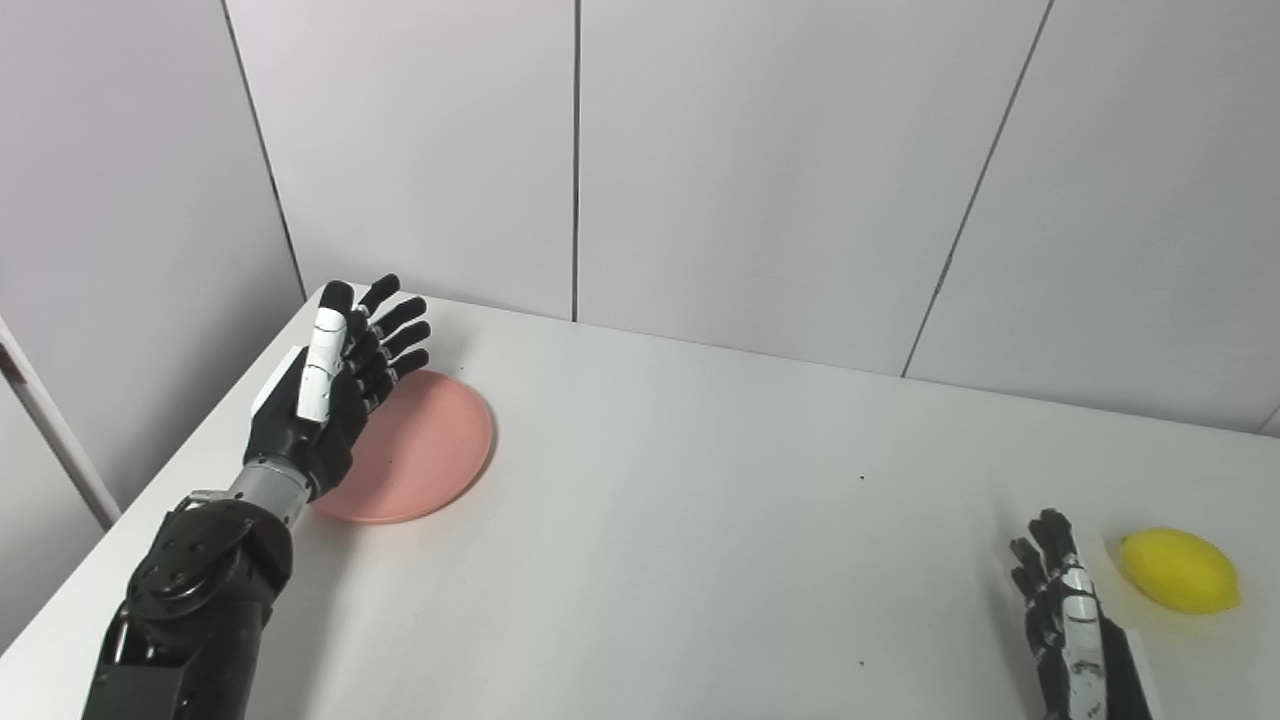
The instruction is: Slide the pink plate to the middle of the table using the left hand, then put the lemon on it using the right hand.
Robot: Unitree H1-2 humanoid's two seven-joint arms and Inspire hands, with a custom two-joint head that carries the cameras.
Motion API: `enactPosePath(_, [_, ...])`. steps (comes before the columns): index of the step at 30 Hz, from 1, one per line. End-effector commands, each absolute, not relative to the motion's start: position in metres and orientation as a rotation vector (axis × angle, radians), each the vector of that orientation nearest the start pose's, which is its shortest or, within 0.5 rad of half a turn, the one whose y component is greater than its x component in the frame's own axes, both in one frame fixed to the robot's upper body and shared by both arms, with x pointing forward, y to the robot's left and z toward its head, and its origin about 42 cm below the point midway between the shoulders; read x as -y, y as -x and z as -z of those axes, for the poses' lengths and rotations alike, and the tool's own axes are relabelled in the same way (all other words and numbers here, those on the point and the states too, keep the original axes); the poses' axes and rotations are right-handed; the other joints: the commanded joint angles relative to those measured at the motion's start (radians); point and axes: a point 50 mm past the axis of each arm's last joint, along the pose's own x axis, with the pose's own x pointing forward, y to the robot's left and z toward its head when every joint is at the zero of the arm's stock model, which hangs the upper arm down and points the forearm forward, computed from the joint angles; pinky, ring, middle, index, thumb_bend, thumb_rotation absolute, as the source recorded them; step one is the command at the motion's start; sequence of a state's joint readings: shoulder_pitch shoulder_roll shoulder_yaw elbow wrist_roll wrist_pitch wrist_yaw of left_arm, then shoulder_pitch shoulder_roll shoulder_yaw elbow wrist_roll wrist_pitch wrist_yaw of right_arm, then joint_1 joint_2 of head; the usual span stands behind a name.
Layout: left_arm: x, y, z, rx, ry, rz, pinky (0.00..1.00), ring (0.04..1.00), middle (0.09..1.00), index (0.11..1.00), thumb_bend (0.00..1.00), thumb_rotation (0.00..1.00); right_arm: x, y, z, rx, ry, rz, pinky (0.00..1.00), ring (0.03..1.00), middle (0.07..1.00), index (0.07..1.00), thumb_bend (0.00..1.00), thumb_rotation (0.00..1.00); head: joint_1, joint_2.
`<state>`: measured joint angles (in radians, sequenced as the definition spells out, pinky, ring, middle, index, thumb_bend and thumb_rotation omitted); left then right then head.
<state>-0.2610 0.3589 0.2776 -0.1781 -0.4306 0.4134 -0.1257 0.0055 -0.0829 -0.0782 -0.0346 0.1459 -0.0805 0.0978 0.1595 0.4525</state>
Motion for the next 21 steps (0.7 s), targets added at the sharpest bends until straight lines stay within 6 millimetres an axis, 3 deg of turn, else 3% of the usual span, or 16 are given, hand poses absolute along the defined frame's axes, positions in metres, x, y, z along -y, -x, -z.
enactPosePath(1, [-0.364,-0.354,-0.270,0.233,0.057,0.055,0.88,0.877,0.882,0.937,0.94,1.00,0.249,-0.264,-0.086,0.024,-0.093,-0.009,1.00,0.966,0.982,0.972,0.66,0.99,0.001,0.003])
enactPosePath(6, [-0.380,-0.364,-0.274,0.227,0.027,0.048,0.87,0.867,0.872,0.926,0.96,1.00,0.250,-0.264,-0.086,0.022,-0.094,-0.011,1.00,0.962,0.980,0.971,0.66,0.99,0.002,0.003])
enactPosePath(17, [-0.411,-0.380,-0.280,0.226,0.061,0.032,0.94,0.920,0.934,0.966,0.98,1.00,0.249,-0.264,-0.086,0.012,-0.085,-0.010,1.00,0.963,0.983,0.977,0.66,1.00,0.002,0.000])
enactPosePath(21, [-0.419,-0.383,-0.282,0.213,0.074,0.005,0.91,0.909,0.929,0.966,0.98,1.00,0.249,-0.264,-0.086,0.010,-0.088,-0.009,1.00,0.963,0.984,0.975,0.66,0.99,0.000,0.001])
